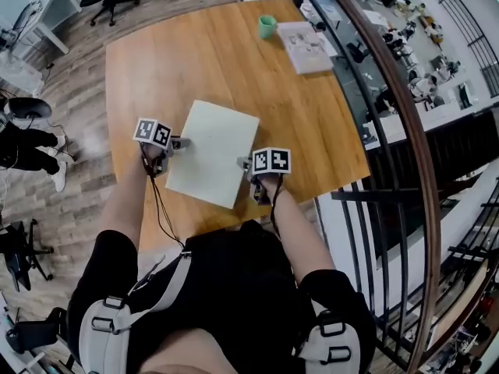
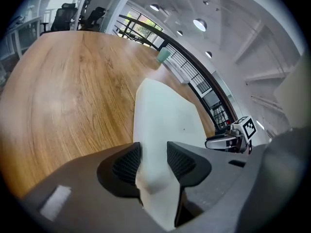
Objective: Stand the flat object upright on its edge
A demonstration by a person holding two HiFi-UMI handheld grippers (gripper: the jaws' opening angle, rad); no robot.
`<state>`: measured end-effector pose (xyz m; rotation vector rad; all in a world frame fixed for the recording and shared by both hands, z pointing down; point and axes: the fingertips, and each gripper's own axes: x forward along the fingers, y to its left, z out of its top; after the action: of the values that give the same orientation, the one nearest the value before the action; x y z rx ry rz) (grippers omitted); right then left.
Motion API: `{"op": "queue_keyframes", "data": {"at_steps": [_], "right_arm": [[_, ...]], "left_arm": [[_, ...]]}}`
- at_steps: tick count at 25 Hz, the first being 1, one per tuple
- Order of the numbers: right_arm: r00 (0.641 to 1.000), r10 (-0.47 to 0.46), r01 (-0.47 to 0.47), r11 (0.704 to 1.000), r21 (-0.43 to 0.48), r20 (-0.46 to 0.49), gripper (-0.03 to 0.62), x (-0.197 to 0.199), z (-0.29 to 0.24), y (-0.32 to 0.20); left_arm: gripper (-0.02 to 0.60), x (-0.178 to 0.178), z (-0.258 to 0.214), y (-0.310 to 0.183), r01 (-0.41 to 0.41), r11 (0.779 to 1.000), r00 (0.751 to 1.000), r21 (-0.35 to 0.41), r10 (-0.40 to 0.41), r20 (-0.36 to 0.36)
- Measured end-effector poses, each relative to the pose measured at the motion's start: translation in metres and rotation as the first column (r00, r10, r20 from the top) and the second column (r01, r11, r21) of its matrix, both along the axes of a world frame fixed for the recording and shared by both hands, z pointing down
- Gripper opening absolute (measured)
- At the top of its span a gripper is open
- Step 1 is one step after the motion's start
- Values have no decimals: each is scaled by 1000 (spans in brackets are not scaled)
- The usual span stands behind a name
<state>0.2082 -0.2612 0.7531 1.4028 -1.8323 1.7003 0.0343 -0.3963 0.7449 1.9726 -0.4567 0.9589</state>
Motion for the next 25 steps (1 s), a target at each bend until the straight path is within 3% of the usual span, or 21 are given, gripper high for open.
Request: {"op": "queue_keyframes", "data": {"at_steps": [5,12,18,25], "right_arm": [[999,-22,23,999,23,-27,141,5,-5,3],[982,-168,173,984,51,-87,140,-6,-21,6],[955,-259,279,951,134,-146,140,-15,-54,-19],[925,-294,358,889,286,-242,141,-33,-113,-66]], "left_arm": [[166,-14,-2,30,61,997,998,-52,-63,-33],[161,-38,-15,64,170,984,980,-54,-174,-93],[160,-55,-57,61,235,970,963,65,-223,-149],[160,-77,-127,41,274,928,952,251,-226,-204]]}}
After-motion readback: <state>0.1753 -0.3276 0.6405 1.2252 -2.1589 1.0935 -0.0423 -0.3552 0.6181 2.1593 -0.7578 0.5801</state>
